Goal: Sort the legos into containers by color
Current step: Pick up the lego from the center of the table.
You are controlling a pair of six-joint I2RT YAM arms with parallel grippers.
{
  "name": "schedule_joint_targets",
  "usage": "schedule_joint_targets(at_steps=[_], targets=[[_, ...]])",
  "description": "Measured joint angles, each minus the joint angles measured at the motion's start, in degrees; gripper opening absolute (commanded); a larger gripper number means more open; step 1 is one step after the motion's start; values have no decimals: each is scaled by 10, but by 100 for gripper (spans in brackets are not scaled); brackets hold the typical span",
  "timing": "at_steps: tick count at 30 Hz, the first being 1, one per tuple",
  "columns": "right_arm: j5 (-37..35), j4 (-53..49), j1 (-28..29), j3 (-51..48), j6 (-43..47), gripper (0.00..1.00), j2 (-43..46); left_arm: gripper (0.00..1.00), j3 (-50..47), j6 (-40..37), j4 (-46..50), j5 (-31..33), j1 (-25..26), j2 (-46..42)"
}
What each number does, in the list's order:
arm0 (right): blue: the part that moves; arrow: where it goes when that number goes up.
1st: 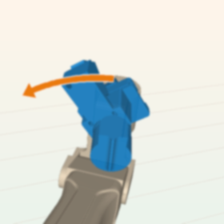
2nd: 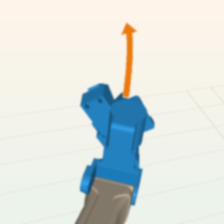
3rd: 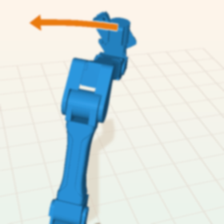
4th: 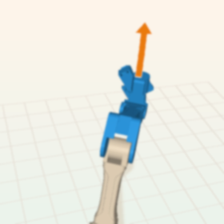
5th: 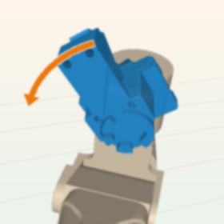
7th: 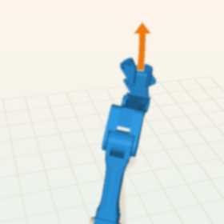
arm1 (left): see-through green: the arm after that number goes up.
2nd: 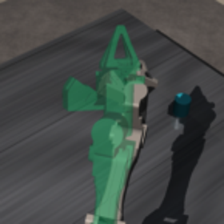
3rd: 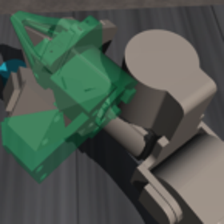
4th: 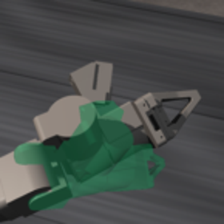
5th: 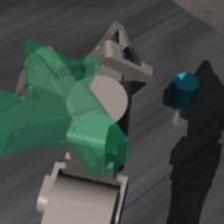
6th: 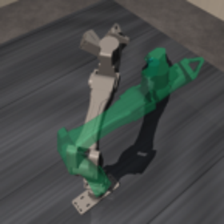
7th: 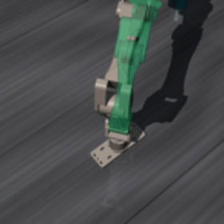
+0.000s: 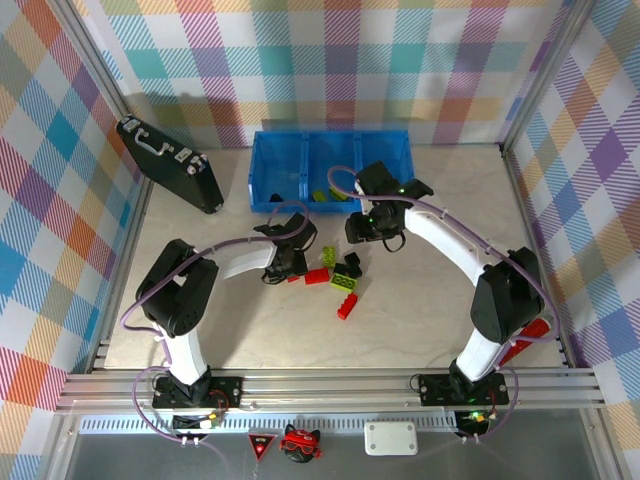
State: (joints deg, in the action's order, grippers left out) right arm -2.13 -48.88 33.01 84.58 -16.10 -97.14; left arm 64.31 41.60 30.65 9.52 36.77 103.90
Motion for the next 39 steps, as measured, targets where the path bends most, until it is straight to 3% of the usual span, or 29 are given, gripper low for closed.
schedule_joint_targets(at_steps=[8, 21, 30, 39], targets=[[0, 0, 0, -12, -6, 53, 2, 38, 0, -5, 2, 7, 1, 6], [-4, 0, 0, -14, -10, 53, 13, 31, 14, -25, 10, 2, 1, 6], [-33, 0, -17, -50, -17, 54, 58, 32, 120, -71, 22, -25, 3, 7], [-54, -3, -100, -140, -31, 55, 165, 32, 260, -104, 19, -75, 20, 90]])
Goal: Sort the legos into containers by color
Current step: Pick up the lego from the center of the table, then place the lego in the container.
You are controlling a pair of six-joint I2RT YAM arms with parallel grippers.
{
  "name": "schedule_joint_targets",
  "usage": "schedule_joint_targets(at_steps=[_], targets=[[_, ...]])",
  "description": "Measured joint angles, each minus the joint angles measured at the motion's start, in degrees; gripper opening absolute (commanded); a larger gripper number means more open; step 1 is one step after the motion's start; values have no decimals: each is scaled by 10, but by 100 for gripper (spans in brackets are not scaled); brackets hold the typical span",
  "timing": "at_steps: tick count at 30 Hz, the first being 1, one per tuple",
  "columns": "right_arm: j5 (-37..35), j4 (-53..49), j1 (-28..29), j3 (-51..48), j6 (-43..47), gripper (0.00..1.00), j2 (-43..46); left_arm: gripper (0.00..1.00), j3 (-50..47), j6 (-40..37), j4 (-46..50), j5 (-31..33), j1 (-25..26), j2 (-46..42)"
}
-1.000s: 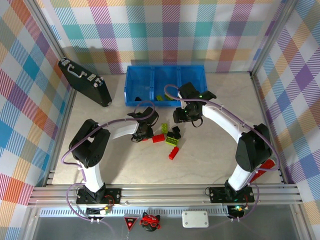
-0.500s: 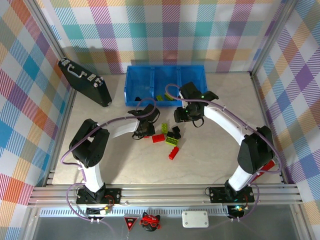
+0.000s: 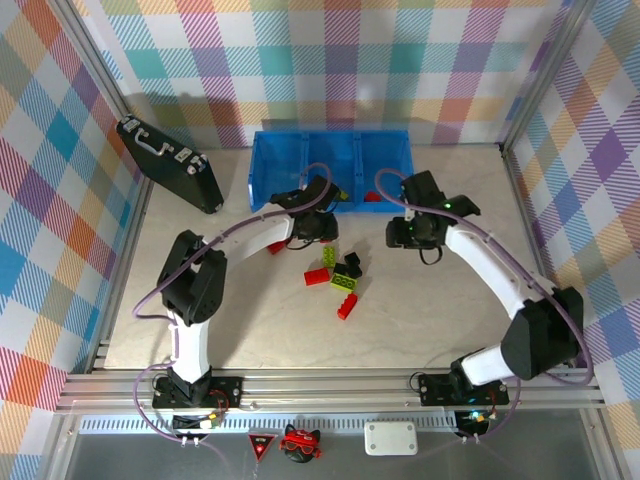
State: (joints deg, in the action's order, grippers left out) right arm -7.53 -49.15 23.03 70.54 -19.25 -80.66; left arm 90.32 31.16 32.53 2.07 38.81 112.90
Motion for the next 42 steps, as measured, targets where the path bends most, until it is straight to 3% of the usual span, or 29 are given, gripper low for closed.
schedule_joint_targets(at_steps=[10, 18, 29, 42], targets=[[-11, -17, -41, -65, 5, 54, 115, 32, 128, -23, -52, -38, 19, 90], [-11, -25, -43, -82, 6, 54, 134, 31, 172, -25, -184, -52, 21, 143], [-28, -55, -51, -82, 21, 55, 154, 31, 264, -43, -290, -37, 23, 240], [-34, -76, -59, -81, 32, 56, 183, 45, 388, -48, -328, 6, 27, 349]])
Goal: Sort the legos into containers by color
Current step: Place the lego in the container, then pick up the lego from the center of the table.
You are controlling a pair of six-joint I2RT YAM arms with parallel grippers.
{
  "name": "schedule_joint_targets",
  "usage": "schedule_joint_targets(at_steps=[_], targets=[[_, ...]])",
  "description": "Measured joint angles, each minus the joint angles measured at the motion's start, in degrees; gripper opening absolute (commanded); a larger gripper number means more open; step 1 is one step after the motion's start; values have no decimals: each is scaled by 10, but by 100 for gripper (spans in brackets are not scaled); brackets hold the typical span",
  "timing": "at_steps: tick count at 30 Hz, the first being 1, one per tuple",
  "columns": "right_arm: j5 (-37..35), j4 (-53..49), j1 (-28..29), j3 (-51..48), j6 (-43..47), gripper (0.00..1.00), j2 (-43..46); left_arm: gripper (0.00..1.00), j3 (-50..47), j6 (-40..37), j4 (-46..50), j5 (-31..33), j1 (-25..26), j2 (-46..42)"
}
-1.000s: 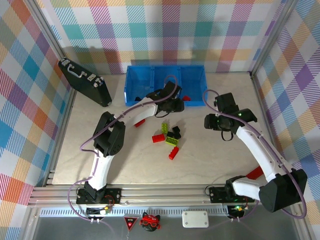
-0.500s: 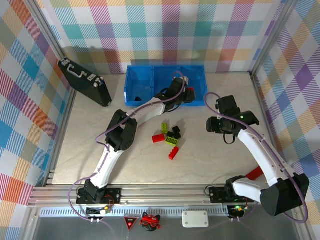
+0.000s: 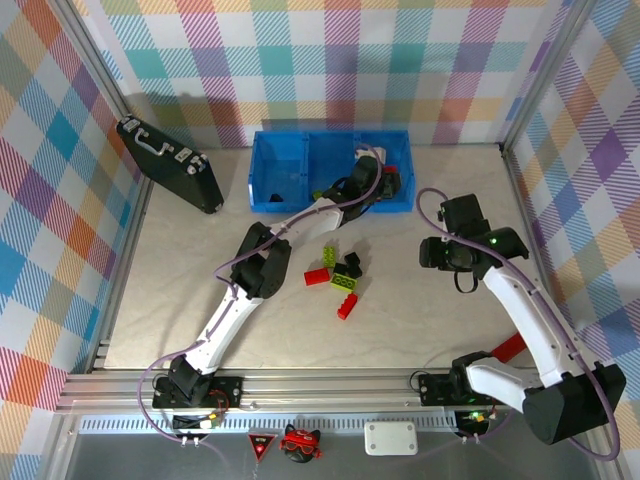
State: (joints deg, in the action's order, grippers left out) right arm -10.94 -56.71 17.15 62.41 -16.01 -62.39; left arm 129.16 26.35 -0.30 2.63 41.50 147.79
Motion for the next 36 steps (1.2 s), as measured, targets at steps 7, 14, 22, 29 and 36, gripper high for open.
schedule_joint_targets(at_steps=[7, 14, 22, 29, 36], targets=[[5, 0, -3, 0, 2, 55, 9, 53, 1, 4, 0, -4, 0, 1], [35, 8, -3, 0, 2, 55, 11, 53, -68, -2, 3, -17, 0, -49], [86, 28, -3, 0, -4, 54, -13, 52, -183, -4, 3, -22, 0, -180], [134, 53, -2, 0, -22, 52, -43, 52, -290, -9, 28, -21, -1, -291], [151, 78, 28, 0, -40, 51, -89, 52, -407, -10, 86, -21, -17, -394]])
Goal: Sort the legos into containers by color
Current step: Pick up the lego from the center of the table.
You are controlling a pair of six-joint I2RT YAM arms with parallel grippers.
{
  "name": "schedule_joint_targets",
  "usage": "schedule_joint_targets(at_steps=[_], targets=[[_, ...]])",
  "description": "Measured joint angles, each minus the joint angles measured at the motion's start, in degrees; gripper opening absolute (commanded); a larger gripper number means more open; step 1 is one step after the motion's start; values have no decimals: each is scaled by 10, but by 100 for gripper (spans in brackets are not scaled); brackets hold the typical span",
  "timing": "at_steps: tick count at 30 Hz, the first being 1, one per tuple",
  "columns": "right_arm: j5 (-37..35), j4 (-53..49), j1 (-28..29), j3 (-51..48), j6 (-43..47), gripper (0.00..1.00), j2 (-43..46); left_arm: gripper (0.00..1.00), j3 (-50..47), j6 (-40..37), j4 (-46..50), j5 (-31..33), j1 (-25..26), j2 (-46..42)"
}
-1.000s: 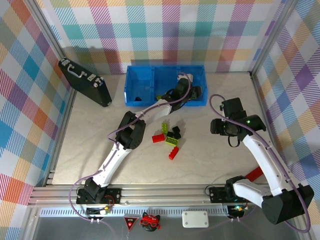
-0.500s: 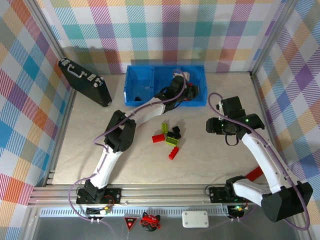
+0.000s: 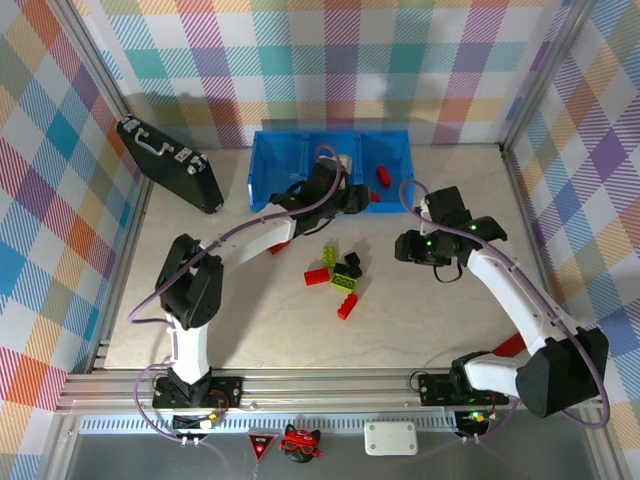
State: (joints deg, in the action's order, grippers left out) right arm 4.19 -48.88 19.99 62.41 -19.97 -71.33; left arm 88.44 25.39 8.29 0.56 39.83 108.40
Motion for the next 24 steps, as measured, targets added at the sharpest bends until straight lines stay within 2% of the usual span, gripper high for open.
schedule_joint_targets(at_steps=[13, 19, 24], targets=[[-5, 26, 105, 67, -19, 51, -150, 52, -203, 5, 114, 23, -49, -196], [-16, 28, 122, 104, -19, 51, -209, 52, -251, 7, 146, 36, -58, -251], [-31, 26, 127, 136, -16, 51, -243, 52, -269, 19, 156, 36, -85, -276]])
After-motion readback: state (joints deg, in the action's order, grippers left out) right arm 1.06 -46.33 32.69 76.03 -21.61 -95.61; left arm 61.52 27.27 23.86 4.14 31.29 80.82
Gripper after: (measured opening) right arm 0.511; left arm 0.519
